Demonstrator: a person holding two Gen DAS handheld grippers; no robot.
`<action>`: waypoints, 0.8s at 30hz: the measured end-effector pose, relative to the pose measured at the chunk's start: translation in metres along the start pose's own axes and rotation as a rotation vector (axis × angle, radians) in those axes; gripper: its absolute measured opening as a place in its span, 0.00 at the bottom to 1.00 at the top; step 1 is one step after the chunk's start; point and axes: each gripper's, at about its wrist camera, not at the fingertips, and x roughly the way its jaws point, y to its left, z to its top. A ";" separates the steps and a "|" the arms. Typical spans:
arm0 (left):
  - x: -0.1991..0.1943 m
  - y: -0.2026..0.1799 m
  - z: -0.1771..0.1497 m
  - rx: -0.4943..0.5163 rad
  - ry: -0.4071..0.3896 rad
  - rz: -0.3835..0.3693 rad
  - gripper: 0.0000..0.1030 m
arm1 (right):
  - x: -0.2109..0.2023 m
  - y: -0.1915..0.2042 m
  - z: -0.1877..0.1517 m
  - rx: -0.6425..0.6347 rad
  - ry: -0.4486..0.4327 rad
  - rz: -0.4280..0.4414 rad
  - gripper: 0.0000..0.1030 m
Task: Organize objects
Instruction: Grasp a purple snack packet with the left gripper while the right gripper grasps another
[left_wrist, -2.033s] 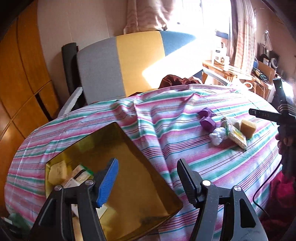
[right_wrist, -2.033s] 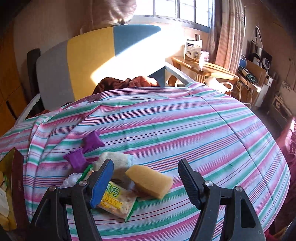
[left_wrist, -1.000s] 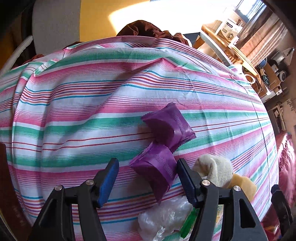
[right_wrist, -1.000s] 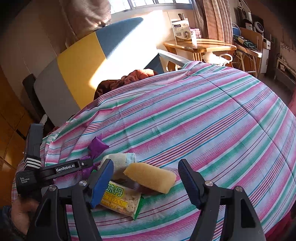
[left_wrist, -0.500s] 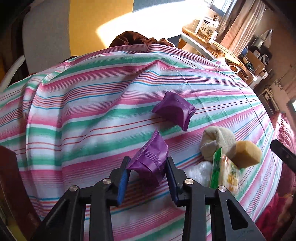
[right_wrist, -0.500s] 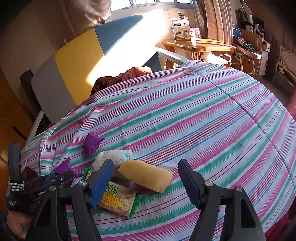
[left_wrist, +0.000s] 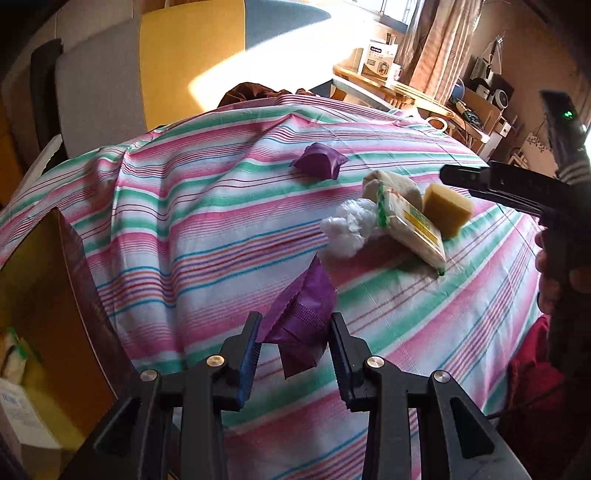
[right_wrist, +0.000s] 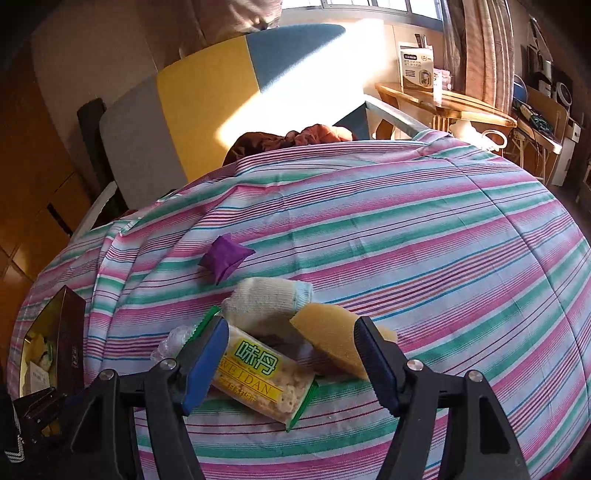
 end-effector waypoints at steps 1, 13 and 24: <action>-0.004 -0.001 -0.004 0.003 -0.003 -0.007 0.35 | 0.002 0.004 0.000 -0.013 0.009 0.014 0.70; -0.016 -0.002 -0.025 -0.006 -0.006 -0.082 0.35 | 0.083 0.076 0.059 -0.391 0.158 -0.002 0.75; -0.011 -0.009 -0.036 0.003 0.009 -0.120 0.34 | 0.157 0.099 0.072 -0.494 0.308 -0.066 0.33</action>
